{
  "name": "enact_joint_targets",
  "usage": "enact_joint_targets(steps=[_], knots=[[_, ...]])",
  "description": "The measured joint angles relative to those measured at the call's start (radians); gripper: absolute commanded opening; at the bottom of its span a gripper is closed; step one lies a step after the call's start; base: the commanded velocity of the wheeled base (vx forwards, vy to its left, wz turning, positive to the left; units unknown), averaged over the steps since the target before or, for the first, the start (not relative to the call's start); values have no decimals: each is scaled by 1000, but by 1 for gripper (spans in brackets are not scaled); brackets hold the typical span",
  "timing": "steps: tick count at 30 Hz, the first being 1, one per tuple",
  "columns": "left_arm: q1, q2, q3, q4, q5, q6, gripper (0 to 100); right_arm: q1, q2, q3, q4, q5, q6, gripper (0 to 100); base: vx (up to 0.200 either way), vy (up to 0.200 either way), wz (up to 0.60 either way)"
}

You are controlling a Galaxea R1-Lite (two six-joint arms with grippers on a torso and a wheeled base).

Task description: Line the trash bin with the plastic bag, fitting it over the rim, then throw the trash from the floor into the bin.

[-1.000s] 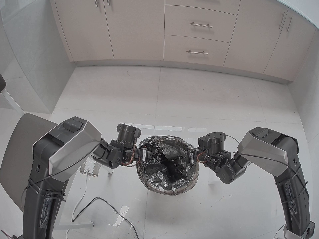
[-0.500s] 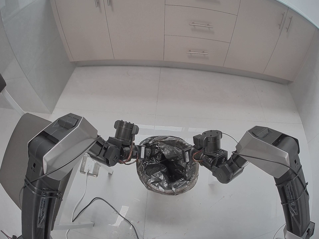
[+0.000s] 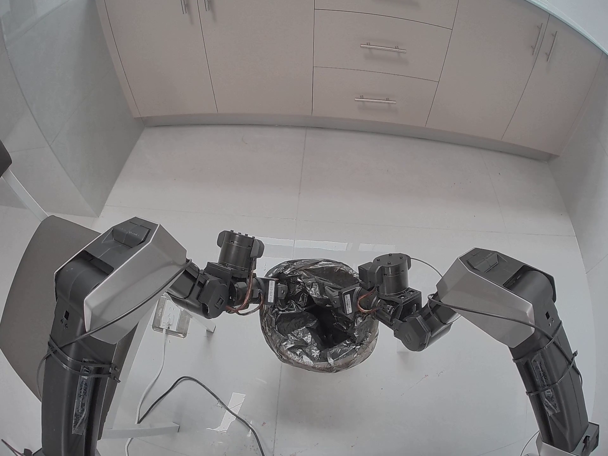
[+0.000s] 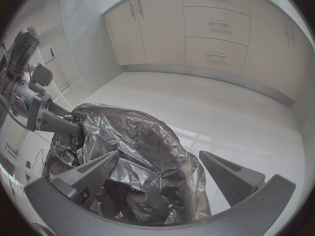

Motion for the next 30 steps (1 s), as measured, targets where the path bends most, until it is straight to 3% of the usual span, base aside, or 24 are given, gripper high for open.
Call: enact_joint_targets(steps=[17, 30], knots=[[-6, -18, 6, 1, 2, -43, 100, -13, -3, 4, 0, -7, 2, 100, 0, 0, 0], [-44, -309, 121, 11, 7, -63, 100, -8, -230, 203, -32, 0, 10, 100, 0, 0, 0]])
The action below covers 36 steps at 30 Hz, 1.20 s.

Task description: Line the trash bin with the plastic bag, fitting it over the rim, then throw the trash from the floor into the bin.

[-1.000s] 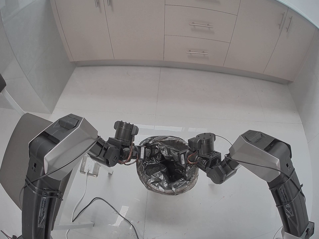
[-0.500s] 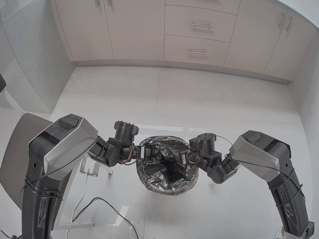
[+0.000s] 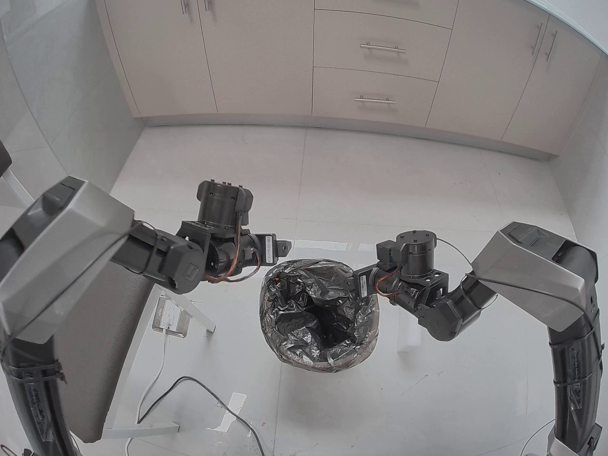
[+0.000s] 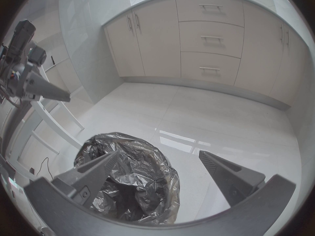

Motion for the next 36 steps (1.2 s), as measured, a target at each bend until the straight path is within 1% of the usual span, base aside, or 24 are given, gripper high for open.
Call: enact_joint_targets(steps=[3, 7, 10, 15, 20, 23, 24, 26, 31, 36], knots=[[-4, -93, 47, 0, 15, 27, 100, -1, -54, 51, -14, 0, 2, 100, 0, 0, 0], [-6, -236, 132, -1, 67, 87, 100, -6, -129, 121, -27, -5, 3, 100, 0, 0, 0], [-1, -340, 185, -1, 99, 111, 100, -11, -177, 162, -30, -17, 12, 100, 0, 0, 0], [15, -530, 288, -3, 156, 167, 100, -23, -244, 216, -49, -77, 31, 100, 0, 0, 0], [49, -741, 428, -1, 209, 252, 100, -50, -286, 272, -146, -128, 33, 100, 0, 0, 0], [87, -855, 515, -3, 231, 316, 100, -71, -300, 297, -201, -148, 22, 100, 0, 0, 0], [120, -919, 569, -2, 246, 351, 100, -86, -306, 312, -225, -156, 17, 100, 0, 0, 0], [153, -975, 614, -3, 260, 373, 100, -99, -311, 322, -244, -162, 14, 100, 0, 0, 0], [256, -1152, 745, -2, 288, 396, 100, -139, -324, 351, -292, -174, 3, 100, 0, 0, 0], [358, -1348, 879, 3, 298, 400, 100, -162, -334, 365, -316, -178, -9, 100, 0, 0, 0]])
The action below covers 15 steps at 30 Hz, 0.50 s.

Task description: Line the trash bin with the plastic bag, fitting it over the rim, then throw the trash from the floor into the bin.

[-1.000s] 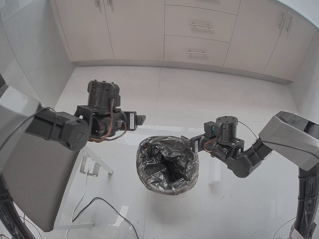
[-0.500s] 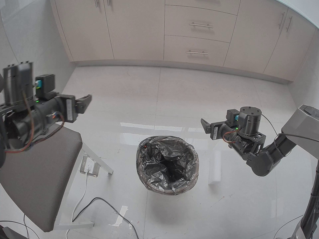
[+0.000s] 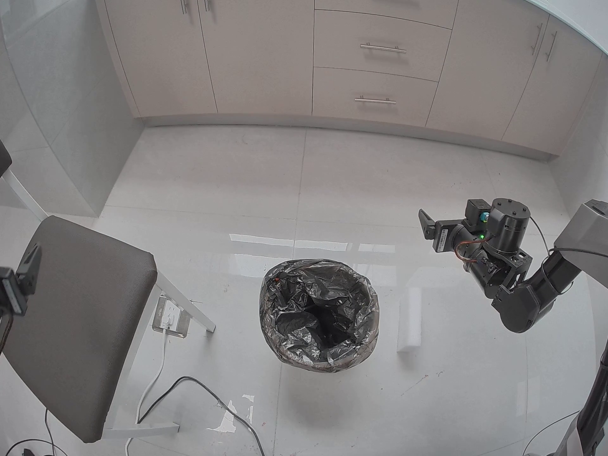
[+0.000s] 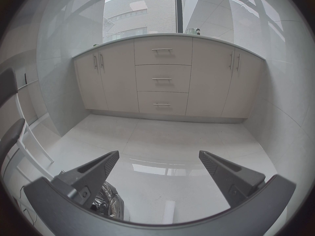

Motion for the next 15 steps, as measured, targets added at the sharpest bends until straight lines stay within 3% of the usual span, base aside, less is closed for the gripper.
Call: enact_joint_targets(steps=[7, 15], knots=[[84, -323, 194, 26, 2, 1, 100, -5, -1, -3, -11, 1, -7, 100, 0, 0, 0], [101, -671, 344, 120, -2, 0, 100, 0, 31, -65, -8, 6, -18, 100, 0, 0, 0]])
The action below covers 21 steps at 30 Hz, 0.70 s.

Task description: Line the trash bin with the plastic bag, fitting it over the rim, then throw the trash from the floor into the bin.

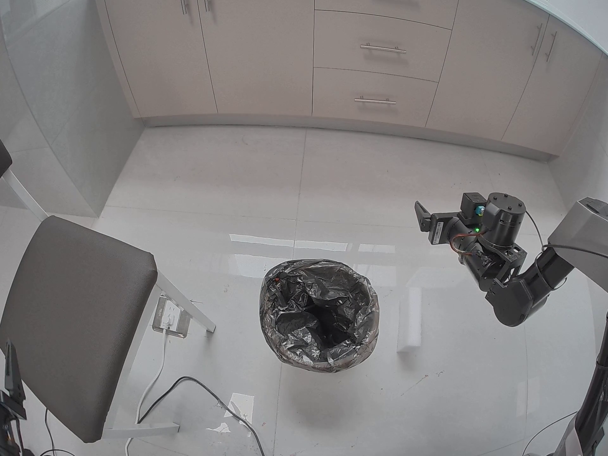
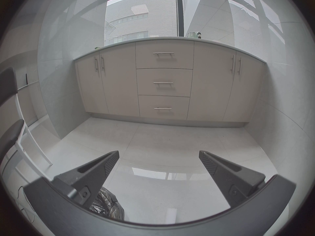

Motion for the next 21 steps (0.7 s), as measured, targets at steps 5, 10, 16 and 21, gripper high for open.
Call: enact_joint_targets(steps=[5, 10, 16, 21], knots=[[-4, -120, 54, 65, -79, 0, 100, -5, 46, -96, 61, 1, -12, 100, 0, 0, 0], [-5, -166, 68, 163, -194, -28, 100, -24, 91, -212, 170, 2, -12, 100, 0, 0, 0], [-5, -184, 71, 190, -291, -147, 100, -49, 154, -374, 304, 3, -11, 100, 0, 0, 0], [-5, -188, 71, 196, -284, -217, 100, -67, 227, -518, 402, 3, -12, 100, 0, 0, 0]])
